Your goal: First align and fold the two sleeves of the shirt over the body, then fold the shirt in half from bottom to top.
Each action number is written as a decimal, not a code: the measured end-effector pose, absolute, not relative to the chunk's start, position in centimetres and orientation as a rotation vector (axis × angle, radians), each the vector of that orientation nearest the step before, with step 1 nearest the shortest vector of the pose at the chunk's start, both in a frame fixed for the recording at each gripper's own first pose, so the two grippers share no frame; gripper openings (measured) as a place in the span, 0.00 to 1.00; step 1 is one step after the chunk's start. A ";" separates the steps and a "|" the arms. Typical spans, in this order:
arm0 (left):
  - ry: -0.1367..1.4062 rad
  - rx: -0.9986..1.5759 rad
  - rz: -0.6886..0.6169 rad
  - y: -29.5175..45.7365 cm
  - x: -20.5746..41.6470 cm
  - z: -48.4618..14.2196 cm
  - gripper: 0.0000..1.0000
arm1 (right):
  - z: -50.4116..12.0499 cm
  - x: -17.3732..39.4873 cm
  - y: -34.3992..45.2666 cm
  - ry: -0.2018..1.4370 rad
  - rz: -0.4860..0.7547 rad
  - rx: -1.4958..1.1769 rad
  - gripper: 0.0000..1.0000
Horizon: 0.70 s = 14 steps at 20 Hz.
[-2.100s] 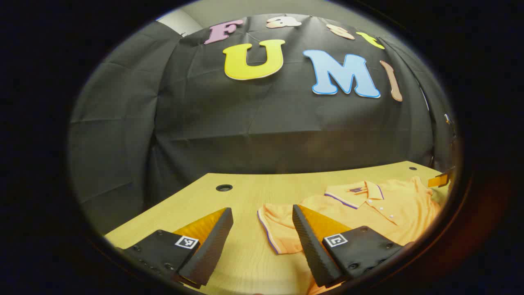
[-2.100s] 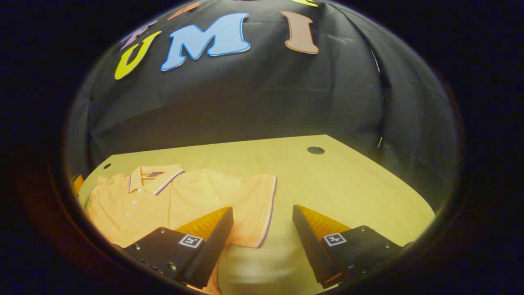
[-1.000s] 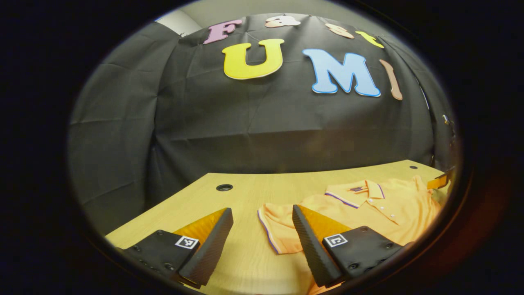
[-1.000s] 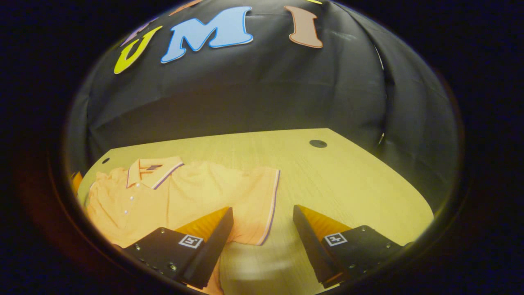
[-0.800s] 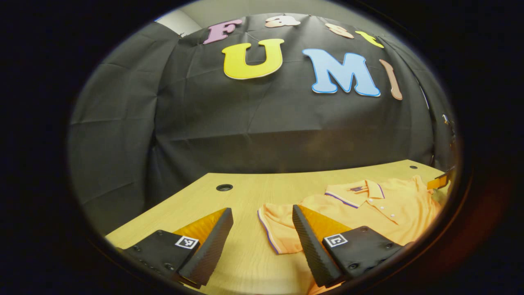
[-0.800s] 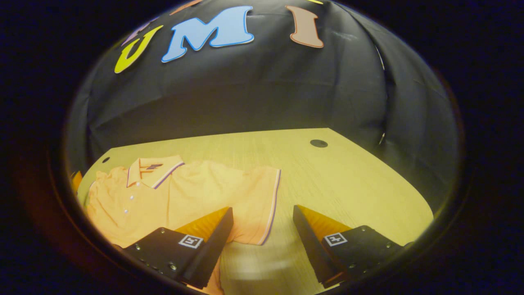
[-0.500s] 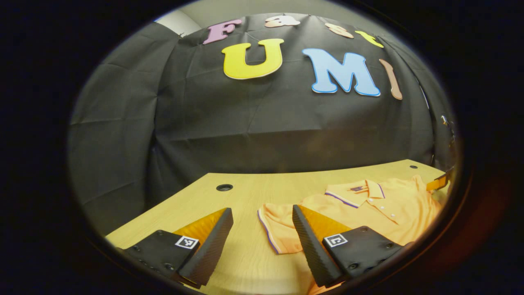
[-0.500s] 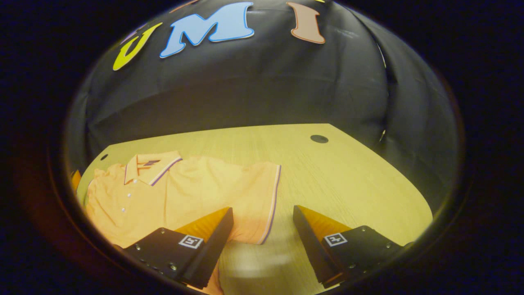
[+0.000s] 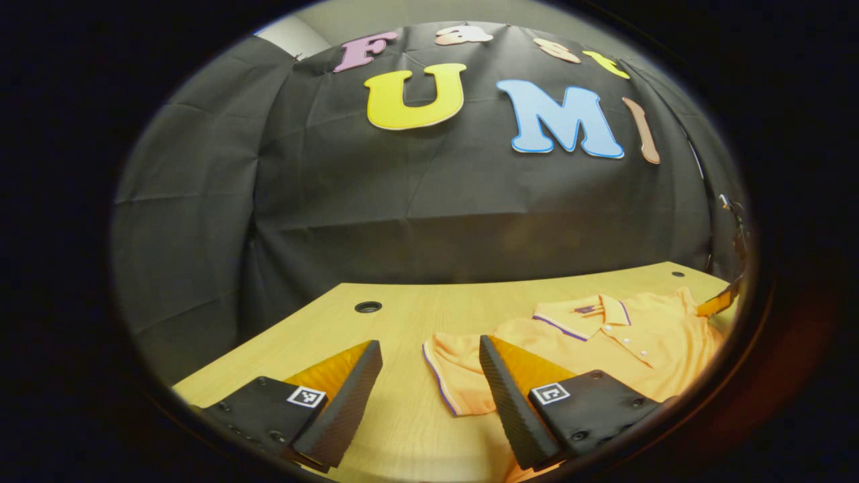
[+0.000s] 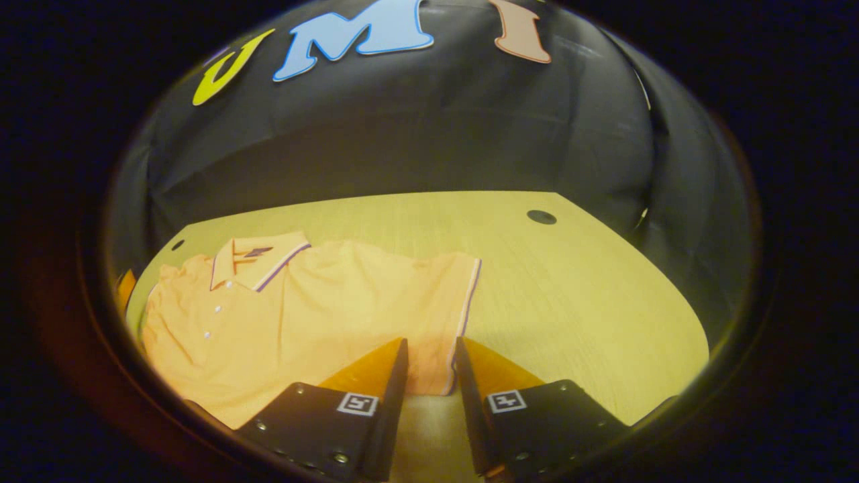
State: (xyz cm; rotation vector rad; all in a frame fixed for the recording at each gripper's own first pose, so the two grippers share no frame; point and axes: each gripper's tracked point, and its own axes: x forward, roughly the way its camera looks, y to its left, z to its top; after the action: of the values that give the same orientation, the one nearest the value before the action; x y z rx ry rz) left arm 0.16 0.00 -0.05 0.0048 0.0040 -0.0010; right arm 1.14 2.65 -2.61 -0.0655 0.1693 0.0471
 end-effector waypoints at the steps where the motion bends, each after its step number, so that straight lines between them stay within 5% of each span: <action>1: 0.004 0.004 -0.002 0.0 0.2 0.0 0.95 | -2.6 1.2 2.6 0.168 0.044 -0.079 0.34; 4: 0.004 0.004 -0.003 0.0 0.1 0.0 0.95 | -2.4 1.0 3.2 0.164 0.062 -0.072 0.32; 6: 0.004 0.003 -0.003 0.0 0.1 0.0 0.95 | -2.8 1.1 3.2 0.171 0.054 -0.068 0.02; 14: 0.003 -0.003 -0.009 0.0 0.2 0.0 0.96 | -2.4 1.2 3.3 0.163 0.023 -0.121 0.03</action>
State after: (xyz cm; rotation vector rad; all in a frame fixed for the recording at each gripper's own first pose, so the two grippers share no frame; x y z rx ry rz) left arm 0.24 -0.01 -0.03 -0.0026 0.0032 -0.0091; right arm 1.24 3.33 -2.40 -0.1212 0.1635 0.0229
